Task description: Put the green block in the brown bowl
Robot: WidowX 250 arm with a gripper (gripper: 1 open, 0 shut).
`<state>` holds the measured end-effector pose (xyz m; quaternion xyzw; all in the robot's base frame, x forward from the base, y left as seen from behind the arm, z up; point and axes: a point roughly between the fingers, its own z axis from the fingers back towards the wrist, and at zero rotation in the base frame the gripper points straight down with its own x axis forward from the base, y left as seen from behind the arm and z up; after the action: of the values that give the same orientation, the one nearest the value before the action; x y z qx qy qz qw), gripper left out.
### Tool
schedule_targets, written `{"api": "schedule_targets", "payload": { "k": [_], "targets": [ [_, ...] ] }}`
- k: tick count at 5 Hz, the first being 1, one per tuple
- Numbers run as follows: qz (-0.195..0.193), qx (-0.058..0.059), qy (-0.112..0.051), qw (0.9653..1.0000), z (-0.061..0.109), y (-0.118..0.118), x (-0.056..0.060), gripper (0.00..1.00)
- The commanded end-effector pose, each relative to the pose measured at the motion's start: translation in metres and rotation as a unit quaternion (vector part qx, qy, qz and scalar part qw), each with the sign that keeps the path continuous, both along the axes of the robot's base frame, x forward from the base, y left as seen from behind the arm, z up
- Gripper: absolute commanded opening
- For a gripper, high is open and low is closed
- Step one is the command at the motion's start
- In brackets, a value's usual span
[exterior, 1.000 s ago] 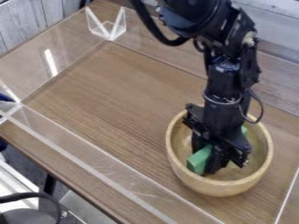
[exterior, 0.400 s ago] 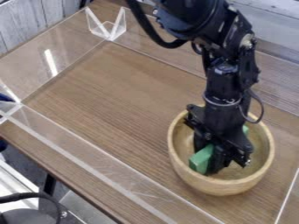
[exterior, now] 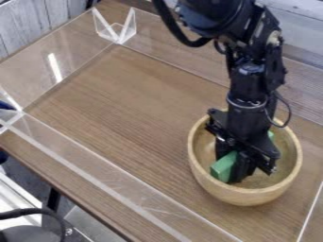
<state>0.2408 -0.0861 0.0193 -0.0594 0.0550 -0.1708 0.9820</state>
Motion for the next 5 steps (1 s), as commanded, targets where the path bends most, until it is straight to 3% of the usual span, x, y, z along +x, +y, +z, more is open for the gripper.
{"api": "schedule_targets", "payload": {
  "k": [1,3,5],
  "targets": [
    [-0.022,0.003,0.008,0.9997,-0.008,-0.005,0.0,0.0],
    [-0.008,0.018,0.006,0.9998,-0.008,-0.005,0.002,0.0],
    [-0.019,0.018,0.005,0.9997,-0.009,-0.009,0.012,0.0]
  ]
}}
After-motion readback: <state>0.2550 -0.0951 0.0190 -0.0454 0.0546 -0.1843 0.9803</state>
